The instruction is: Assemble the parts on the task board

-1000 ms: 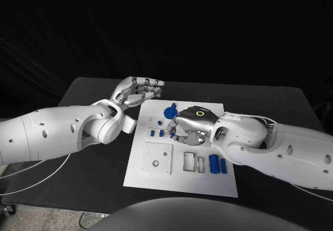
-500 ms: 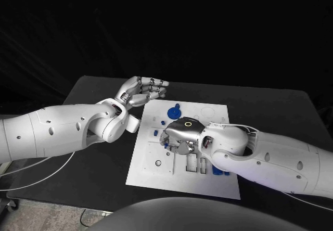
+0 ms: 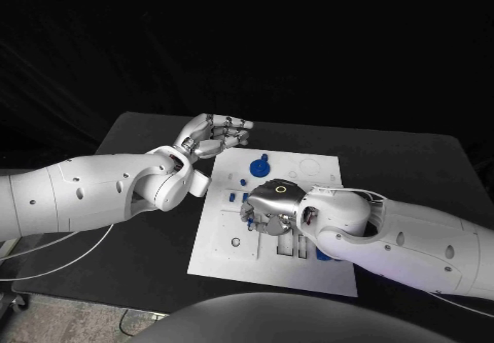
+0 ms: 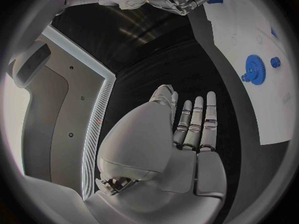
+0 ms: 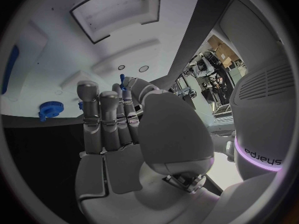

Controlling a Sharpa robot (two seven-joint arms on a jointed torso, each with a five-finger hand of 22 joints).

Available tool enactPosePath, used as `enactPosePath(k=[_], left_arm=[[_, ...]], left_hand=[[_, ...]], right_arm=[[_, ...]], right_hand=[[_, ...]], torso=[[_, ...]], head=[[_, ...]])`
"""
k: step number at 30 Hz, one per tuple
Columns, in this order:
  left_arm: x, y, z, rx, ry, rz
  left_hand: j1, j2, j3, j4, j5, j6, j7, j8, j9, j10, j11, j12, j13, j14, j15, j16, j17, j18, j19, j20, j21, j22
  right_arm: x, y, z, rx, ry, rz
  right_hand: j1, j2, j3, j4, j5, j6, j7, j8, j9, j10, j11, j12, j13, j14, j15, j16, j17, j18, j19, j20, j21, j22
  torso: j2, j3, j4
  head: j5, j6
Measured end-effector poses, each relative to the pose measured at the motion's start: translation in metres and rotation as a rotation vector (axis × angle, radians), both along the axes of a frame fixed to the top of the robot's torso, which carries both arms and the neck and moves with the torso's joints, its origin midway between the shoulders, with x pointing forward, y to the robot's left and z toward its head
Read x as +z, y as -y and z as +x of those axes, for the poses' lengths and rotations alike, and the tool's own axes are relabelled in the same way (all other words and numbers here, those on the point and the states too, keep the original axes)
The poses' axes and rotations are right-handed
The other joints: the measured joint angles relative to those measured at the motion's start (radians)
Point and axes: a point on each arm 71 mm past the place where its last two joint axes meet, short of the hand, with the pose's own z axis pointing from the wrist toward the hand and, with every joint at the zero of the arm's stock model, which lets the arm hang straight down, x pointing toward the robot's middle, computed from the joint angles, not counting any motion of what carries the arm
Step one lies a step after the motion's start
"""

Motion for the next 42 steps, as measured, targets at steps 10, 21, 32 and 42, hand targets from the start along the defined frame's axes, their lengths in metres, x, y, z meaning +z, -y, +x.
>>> enactPosePath(k=[10, 21, 32, 42], left_arm=[[-0.0004, -0.0003, -0.0002, -0.001, -0.004, 0.000], [-0.0010, -0.0008, 0.0001, -0.001, -0.007, 0.002], [-0.0015, -0.0015, 0.0004, 0.002, -0.009, 0.004], [-0.0023, -0.0020, 0.0004, 0.003, -0.011, 0.005]], left_hand=[[0.000, 0.000, 0.000, 0.000, 0.000, 0.000, 0.000, 0.000, 0.000, 0.000, 0.000, 0.000, 0.000, 0.000, 0.000, 0.000, 0.000, 0.000, 0.000, 0.000, 0.000, 0.000], [0.000, 0.000, 0.000, 0.000, 0.000, -0.004, 0.004, 0.000, 0.000, -0.004, 0.004, 0.000, 0.000, 0.000, 0.000, 0.000, -0.001, 0.000, 0.000, 0.000, 0.000, 0.000], [0.000, 0.000, 0.000, 0.000, 0.000, -0.004, 0.004, 0.000, 0.000, -0.004, 0.004, 0.001, 0.000, 0.000, 0.000, 0.000, -0.001, 0.000, 0.000, 0.000, 0.000, 0.000], [0.004, 0.004, 0.000, 0.000, 0.000, -0.004, 0.003, 0.000, 0.000, -0.004, 0.004, 0.005, 0.000, 0.000, 0.000, 0.000, -0.001, 0.000, 0.000, 0.000, 0.000, 0.000]], right_arm=[[-0.0028, 0.0044, -0.0017, -0.003, 0.002, -0.016], [-0.0077, 0.0063, 0.0015, -0.013, 0.005, -0.029], [-0.0088, 0.0045, 0.0030, -0.011, 0.006, -0.028], [-0.0091, 0.0027, -0.0001, -0.004, 0.001, -0.023]], right_hand=[[0.002, 0.002, 0.000, 0.000, -0.001, 0.000, 0.000, -0.004, 0.000, 0.001, -0.001, 0.000, -0.002, -0.004, 0.004, 0.000, -0.002, 0.000, 0.000, 0.000, -0.004, 0.000], [0.004, 0.004, 0.003, -0.003, -0.002, 0.000, 0.000, -0.004, -0.002, 0.004, 0.003, -0.001, -0.001, -0.003, 0.004, 0.000, -0.004, 0.000, -0.004, -0.004, -0.004, 0.000], [0.004, 0.004, 0.000, -0.005, -0.003, 0.000, 0.000, -0.004, -0.003, 0.004, 0.003, -0.003, -0.001, -0.003, 0.004, 0.000, -0.004, 0.000, -0.004, -0.004, -0.004, 0.001], [0.004, 0.004, 0.000, -0.005, -0.004, 0.000, 0.000, -0.004, -0.003, 0.008, -0.001, 0.000, -0.001, -0.007, 0.000, 0.000, -0.004, 0.000, -0.004, -0.004, -0.004, 0.000]], torso=[[0.000, -0.0008, -0.0006], [-0.001, -0.0011, 0.0001], [-0.001, -0.0006, 0.0006], [-0.001, 0.0000, -0.0001]], head=[[-0.002, 0.000], [-0.005, 0.000], [-0.007, 0.000], [-0.006, 0.000]])
